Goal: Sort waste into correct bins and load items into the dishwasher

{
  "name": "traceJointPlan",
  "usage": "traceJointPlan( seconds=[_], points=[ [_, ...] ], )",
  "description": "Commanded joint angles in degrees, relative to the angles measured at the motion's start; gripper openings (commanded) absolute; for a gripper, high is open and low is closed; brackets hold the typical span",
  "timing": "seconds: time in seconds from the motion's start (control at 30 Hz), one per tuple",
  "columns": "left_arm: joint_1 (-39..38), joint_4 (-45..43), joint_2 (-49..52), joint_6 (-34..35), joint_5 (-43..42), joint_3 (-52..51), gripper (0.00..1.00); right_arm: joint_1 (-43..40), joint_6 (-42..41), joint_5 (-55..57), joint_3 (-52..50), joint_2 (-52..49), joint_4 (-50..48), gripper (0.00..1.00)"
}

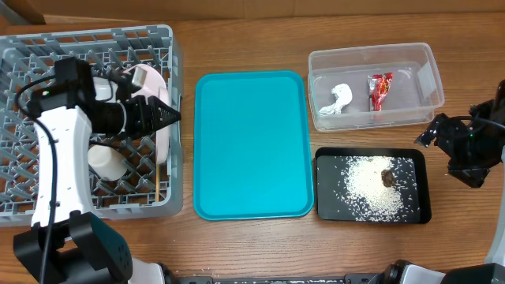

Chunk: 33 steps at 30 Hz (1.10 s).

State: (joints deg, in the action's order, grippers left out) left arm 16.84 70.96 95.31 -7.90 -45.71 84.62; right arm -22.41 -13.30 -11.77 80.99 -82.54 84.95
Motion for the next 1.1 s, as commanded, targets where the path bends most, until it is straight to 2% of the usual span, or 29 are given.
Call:
traceJointPlan(
  seconds=[0.0, 0.03, 0.13, 0.23, 0.4, 0.47, 0.53, 0.7, 0.87, 0.93, 1.07],
  points=[
    [1.14, 0.59, -0.68, -1.2, -3.37, 0.98, 0.96, -0.11, -0.02, -0.2, 1.25, 1.53, -0.17, 0.97],
    [1.14, 0.57, -1.03, -1.33, -3.13, 1.4, 1.0, -0.11, 0.02, -0.9, 1.25, 1.53, -0.17, 0.99],
    [1.09, 0.61, -3.23, -1.31, -0.52, 2.4, 1.0, 1.22, 5.86, -9.05, 1.25, 1.53, -0.46, 0.99],
    [0.39, 0.66, -6.05, -0.83, 5.11, 2.56, 1.0, 4.48, 6.6, -9.7, 1.25, 1.53, -2.12, 0.99],
    [-1.68, 1.49, -11.43, 5.9, 25.22, 2.56, 1.0, 12.76, 7.39, -9.66, 1.25, 1.53, -8.28, 0.99],
    [-2.97, 2.12, -13.16, 10.27, 34.47, 2.56, 1.0, 17.29, 7.39, -7.72, 1.25, 1.53, -13.75, 1.0],
    [-4.35, 2.8, -13.75, 13.68, 39.54, 2.56, 1.0, 21.68, 7.39, -3.89, 1.09, 1.4, -19.3, 1.0],
    [-6.01, 6.64, -13.07, 14.36, 38.77, 2.54, 1.0, 29.55, 7.37, 4.26, 1.09, 0.04, -25.24, 1.0],
    [-6.03, 9.97, -14.8, 12.94, 37.94, 2.38, 1.0, 29.51, 5.16, 3.61, 1.09, -0.2, -22.03, 1.0],
    [-6.05, 9.86, -17.42, 10.67, 36.68, 1.88, 1.0, 29.42, 5.18, 3.67, 0.98, 0.59, -20.52, 1.0],
    [-6.05, 5.57, -29.14, 6.05, 33.62, -2.12, 1.0, 29.42, 4.48, 5.62, -2.73, 7.45, -22.23, 1.0]
  ],
)
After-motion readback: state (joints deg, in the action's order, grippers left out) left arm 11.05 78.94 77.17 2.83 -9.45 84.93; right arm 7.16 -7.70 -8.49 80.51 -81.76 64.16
